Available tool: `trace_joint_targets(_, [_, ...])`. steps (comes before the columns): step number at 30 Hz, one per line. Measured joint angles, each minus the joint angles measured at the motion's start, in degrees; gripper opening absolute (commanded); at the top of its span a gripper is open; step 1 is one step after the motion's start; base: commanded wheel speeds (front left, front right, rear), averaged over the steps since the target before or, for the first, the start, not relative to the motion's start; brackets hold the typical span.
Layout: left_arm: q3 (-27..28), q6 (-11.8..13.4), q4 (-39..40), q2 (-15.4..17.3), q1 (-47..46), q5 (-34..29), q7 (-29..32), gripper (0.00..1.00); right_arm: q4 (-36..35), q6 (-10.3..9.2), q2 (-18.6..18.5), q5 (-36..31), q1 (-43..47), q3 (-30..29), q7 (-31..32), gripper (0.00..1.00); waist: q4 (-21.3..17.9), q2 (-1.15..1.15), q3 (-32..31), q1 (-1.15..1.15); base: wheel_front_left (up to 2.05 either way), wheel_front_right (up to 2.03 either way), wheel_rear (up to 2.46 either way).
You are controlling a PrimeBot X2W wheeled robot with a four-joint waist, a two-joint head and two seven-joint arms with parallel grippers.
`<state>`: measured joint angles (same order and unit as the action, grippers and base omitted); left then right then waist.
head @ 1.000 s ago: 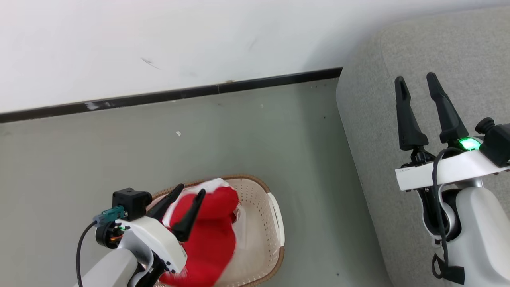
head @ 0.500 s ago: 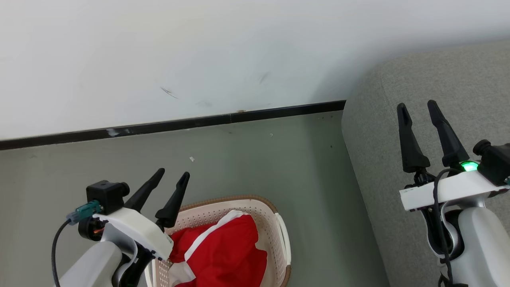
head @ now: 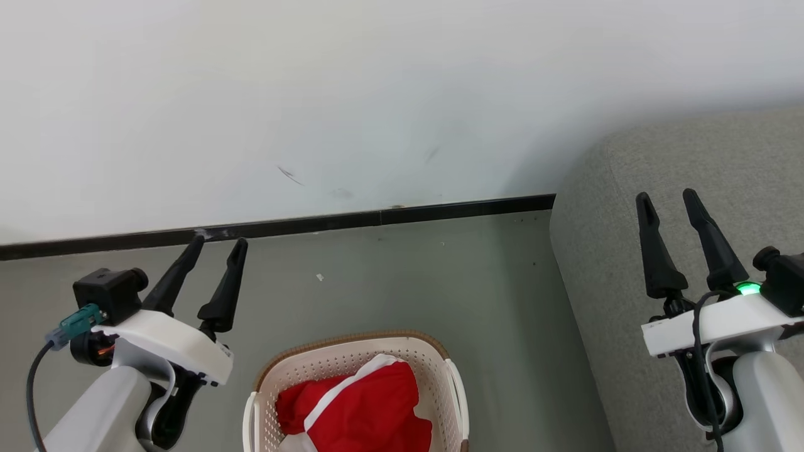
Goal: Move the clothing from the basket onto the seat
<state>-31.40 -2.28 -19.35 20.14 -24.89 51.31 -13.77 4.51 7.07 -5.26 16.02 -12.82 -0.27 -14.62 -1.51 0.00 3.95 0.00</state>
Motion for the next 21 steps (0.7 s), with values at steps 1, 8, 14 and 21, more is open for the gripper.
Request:
trace_joint_targets(1, [0.4, 0.3, 0.2, 0.3, 0.2, 0.0, 0.0, 1.00, 0.0, 0.00, -0.2, 0.2, 0.3, -0.1, 0.0, 1.00, 0.1, 0.00, -0.3, 0.00, 0.00, 0.00, 0.00])
trace_joint_targets(8, [2.6, 2.8, 2.2, 2.6, 2.1, -1.6, -0.1, 1.00, 0.0, 0.00, -0.7, 0.7, 1.3, -0.2, 0.0, 1.00, 1.0, 0.00, -2.2, 0.00, 0.00, 0.00, 0.00])
trace_joint_targets(14, [4.3, 4.8, 4.2, 3.9, 3.1, -3.0, -0.5, 1.00, 0.0, 0.00, -1.1, 1.1, 3.3, -0.4, 0.0, 1.00, 1.7, 0.00, -3.2, 0.00, 0.00, 0.00, 0.00])
trace_joint_targets(21, [5.9, 6.2, 6.1, 4.1, 5.8, -3.5, -0.5, 1.00, -0.2, 0.00, -1.3, 1.1, 3.5, -0.4, 0.0, 1.00, 2.2, 0.00, -4.1, 0.00, 0.00, 0.00, 0.00])
